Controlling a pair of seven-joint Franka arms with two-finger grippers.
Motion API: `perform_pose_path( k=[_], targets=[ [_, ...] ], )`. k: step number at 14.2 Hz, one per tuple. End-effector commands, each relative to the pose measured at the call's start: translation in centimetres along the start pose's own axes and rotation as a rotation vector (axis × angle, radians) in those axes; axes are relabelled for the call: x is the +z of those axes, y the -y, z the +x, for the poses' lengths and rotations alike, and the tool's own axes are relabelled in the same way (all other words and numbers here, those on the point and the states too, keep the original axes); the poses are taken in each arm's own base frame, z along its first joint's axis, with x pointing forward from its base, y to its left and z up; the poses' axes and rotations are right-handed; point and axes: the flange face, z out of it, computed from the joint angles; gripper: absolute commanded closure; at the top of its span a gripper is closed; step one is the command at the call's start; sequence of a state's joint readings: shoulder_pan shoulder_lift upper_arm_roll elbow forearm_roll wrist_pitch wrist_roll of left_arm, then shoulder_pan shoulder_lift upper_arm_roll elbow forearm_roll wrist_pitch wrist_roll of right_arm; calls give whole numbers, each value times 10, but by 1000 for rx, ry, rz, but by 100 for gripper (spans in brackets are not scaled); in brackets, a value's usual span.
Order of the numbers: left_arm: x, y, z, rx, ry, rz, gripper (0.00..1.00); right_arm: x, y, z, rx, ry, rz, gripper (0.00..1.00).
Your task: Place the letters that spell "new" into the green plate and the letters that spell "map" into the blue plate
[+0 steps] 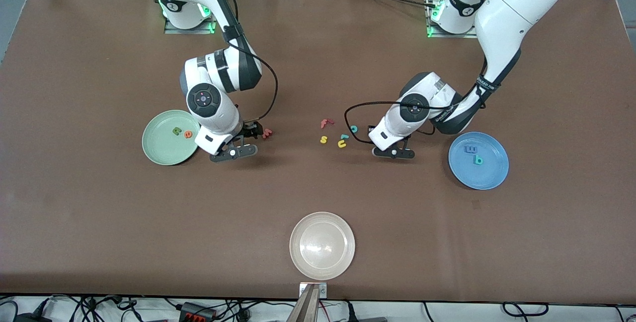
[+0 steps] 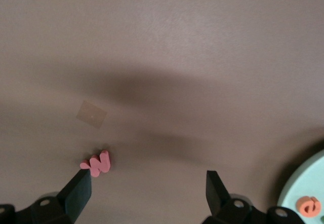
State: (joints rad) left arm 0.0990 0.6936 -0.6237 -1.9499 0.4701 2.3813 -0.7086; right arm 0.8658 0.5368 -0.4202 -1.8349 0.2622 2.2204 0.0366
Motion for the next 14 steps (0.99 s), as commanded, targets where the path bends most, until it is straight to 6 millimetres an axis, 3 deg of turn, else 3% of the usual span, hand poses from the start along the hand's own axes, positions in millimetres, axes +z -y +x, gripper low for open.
perform_pose_path(
  k=[1,6,8,11,12,14],
  targets=[
    [4,8,6,14,-39,40,55,8,17,1,-290,8,-29,0],
    [8,9,6,11,-41,32,83,12,35,-2,-803,25,-32,0],
    [-11,14,10,5,-67,50,89,14,36,-4,-983,34,-29,0],
    [-61,47,19,-21,-42,178,89,14,37,-4,-1186,36,-26,0],
    [-68,56,17,-10,1,231,89,15,39,-4,-1250,38,-24,0],
    [-76,108,25,-3,101,308,90,25,48,-6,-1348,48,-25,0]
  ],
)
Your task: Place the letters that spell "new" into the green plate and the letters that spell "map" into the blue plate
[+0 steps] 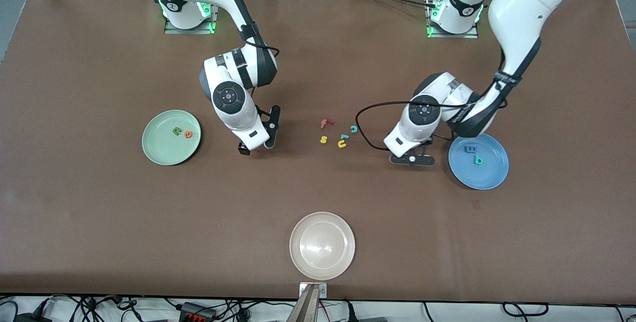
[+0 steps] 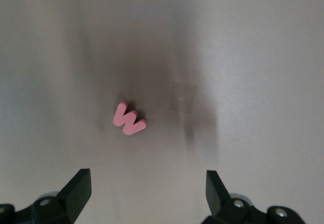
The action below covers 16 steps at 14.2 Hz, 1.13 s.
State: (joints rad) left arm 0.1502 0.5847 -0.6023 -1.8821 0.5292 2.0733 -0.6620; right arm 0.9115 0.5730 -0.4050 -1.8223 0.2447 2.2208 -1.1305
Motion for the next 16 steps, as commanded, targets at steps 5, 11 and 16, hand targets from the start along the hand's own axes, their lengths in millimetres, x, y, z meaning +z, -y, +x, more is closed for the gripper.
perform_pose_path(
  k=[5,11,16],
  targets=[
    [0,169,35,263,64,-7,89,20,18,38,-176,25,-27,0],
    [-47,205,60,221,23,-84,0,20,18,40,-224,27,-45,0],
    [-110,232,65,170,62,-79,0,32,23,46,-356,41,-46,5]
  ],
)
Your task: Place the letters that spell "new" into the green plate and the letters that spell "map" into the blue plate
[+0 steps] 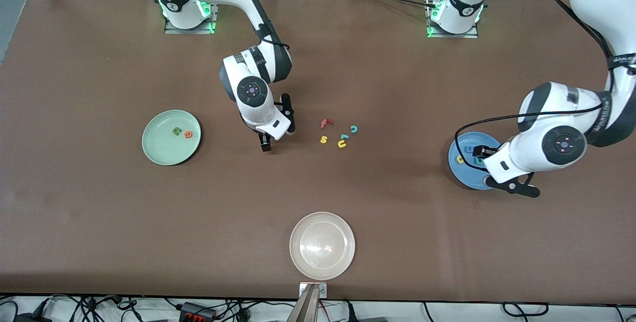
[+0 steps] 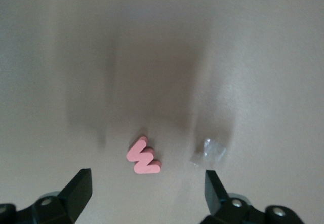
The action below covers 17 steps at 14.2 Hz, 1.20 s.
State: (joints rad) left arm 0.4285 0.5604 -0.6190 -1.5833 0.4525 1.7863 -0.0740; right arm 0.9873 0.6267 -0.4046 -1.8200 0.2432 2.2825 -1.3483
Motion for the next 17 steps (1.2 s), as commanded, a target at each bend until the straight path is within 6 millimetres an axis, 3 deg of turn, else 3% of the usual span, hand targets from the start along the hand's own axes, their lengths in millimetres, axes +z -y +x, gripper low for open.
perform_pose_path(
  k=[1,4,6,9,12,14,17],
  targets=[
    [-40,9,-6,-3,30,-15,0,9,0,8,-71,18,-13,8],
    [-105,18,-24,-43,1,-15,0,16,12,31,-117,36,-6,16],
    [-146,29,-42,-81,2,-68,0,20,17,27,-149,40,4,19],
    [-170,58,-67,-133,23,-131,0,28,19,18,-228,36,-34,28],
    [-180,81,-86,-138,20,-166,0,23,23,14,-231,27,-42,28],
    [-207,75,-102,-110,-16,-133,0,16,24,9,-239,17,-45,28],
    [-224,51,-110,-121,-20,-74,0,17,28,3,-256,13,-51,31]
  ],
)
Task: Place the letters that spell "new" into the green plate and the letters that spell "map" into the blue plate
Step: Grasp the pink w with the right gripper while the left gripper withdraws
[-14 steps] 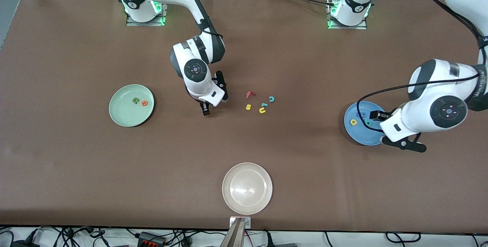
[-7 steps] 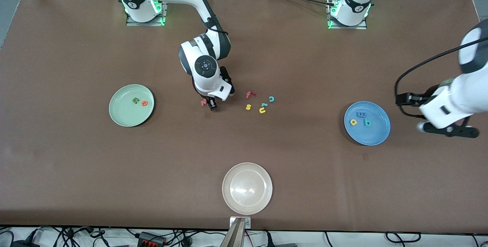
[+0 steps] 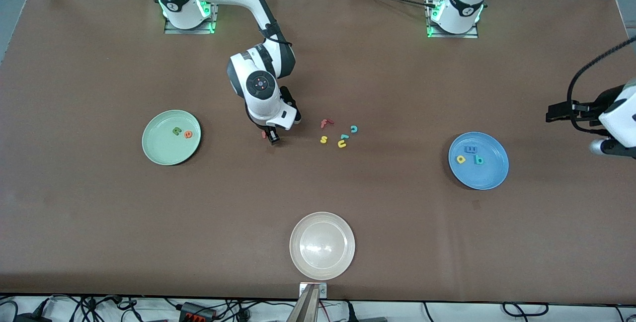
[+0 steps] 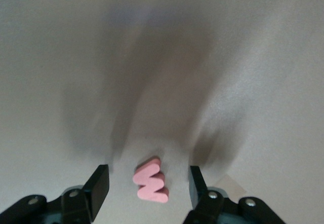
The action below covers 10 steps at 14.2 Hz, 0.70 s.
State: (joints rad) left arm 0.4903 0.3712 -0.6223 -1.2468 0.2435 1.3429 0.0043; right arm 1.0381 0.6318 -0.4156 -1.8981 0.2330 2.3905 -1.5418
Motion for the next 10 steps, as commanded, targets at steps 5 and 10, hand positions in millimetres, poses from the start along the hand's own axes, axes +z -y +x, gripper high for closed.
perform_pose_path(
  k=[5,10],
  targets=[
    [-12,-20,-46,-64,-47,-45,0,1,15,-10,-24,-8,-29,32],
    [-5,-35,-67,-65,-137,-36,0,1,12,-10,-22,-8,-52,46]
  ],
)
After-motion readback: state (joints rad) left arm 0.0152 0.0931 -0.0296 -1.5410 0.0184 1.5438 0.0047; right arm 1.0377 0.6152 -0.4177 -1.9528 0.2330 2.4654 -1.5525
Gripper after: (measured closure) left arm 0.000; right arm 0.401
